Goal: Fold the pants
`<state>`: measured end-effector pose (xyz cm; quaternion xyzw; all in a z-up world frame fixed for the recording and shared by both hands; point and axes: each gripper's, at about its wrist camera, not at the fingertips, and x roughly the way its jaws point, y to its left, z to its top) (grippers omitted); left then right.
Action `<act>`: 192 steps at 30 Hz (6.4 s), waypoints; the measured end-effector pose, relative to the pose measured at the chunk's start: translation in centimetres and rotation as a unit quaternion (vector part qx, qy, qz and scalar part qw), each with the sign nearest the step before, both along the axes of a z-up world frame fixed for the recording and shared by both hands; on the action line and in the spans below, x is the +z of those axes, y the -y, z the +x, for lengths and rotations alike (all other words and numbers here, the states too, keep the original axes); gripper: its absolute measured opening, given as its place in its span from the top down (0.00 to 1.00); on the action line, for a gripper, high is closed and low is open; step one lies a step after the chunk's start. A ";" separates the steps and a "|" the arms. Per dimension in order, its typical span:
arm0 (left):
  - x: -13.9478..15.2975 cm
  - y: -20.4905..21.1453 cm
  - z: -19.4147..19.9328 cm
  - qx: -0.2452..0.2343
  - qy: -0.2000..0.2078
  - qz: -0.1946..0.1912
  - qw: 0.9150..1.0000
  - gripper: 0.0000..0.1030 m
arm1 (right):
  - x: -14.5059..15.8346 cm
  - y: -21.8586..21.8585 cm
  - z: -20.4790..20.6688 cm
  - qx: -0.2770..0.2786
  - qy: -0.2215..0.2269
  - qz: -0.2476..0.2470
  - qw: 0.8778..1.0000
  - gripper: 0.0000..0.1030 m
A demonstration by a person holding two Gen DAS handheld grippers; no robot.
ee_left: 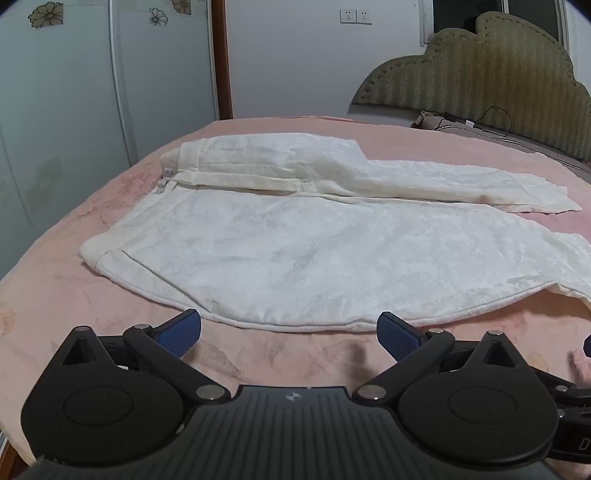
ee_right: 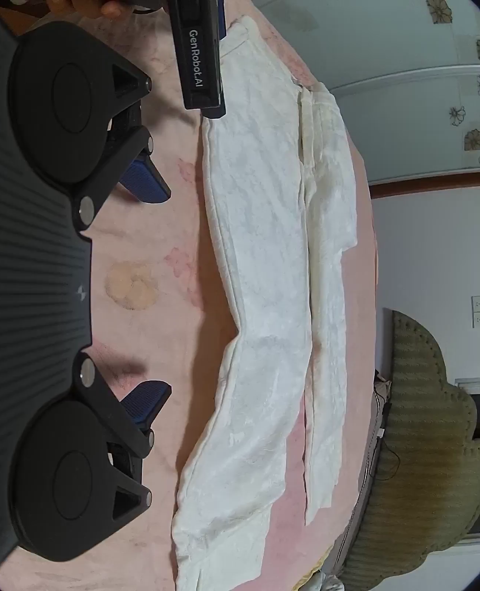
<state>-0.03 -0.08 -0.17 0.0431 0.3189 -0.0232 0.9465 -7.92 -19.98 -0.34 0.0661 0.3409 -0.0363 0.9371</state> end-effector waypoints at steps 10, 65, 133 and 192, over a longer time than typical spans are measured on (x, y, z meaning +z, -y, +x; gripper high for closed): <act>-1.1 -0.1 -0.2 0.005 -0.019 0.000 1.000 0.00 | -0.5 -0.2 0.3 0.005 -0.012 0.011 1.000 0.00; -2.0 0.5 -1.5 -0.023 -0.005 0.029 0.999 0.01 | -1.1 0.1 0.3 0.024 -0.010 0.035 0.999 0.00; -3.2 -4.4 11.8 0.053 0.015 0.044 0.998 0.00 | 3.4 -1.9 37.9 0.192 0.015 0.048 0.980 0.00; 0.0 -16.4 16.6 0.111 -0.017 -0.419 0.901 0.80 | -5.4 -9.9 13.2 0.350 0.205 -0.450 0.796 0.51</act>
